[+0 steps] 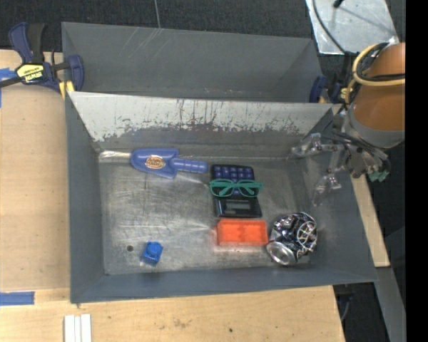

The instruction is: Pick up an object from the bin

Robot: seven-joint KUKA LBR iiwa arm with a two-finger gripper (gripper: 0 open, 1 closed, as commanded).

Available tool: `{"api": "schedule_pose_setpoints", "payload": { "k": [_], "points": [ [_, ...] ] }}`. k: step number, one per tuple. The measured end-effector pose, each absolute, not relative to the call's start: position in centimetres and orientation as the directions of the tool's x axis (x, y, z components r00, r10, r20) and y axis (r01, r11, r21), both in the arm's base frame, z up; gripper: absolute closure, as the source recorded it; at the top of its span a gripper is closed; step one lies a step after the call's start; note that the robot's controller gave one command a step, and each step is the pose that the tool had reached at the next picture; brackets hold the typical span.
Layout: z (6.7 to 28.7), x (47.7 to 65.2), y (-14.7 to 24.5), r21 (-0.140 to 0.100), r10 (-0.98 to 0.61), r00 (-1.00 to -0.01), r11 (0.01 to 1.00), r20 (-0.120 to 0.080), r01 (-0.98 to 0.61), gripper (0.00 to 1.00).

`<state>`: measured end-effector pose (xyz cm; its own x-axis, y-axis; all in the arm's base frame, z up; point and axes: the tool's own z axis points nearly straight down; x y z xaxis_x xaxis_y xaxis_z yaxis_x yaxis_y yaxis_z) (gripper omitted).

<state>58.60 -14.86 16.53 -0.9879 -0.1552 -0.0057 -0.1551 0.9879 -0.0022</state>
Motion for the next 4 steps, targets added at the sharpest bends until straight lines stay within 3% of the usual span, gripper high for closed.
{"api": "schedule_pose_setpoints", "payload": {
  "k": [1,2,3,4],
  "points": [
    [15.2,52.9,-15.3,0.001,-0.349,-0.937,0.937,0.001,-0.349,0.0],
    [12.1,52.4,-14.7,-0.002,-0.567,-0.824,0.824,-0.002,-0.567,0.0],
    [7.3,53.5,-14.7,0.015,-0.612,-0.791,0.791,-0.007,-0.612,0.0],
    [7.6,52.9,-14.3,-0.001,-0.692,-0.721,0.721,-0.024,-0.693,1.0]
  ]
}}
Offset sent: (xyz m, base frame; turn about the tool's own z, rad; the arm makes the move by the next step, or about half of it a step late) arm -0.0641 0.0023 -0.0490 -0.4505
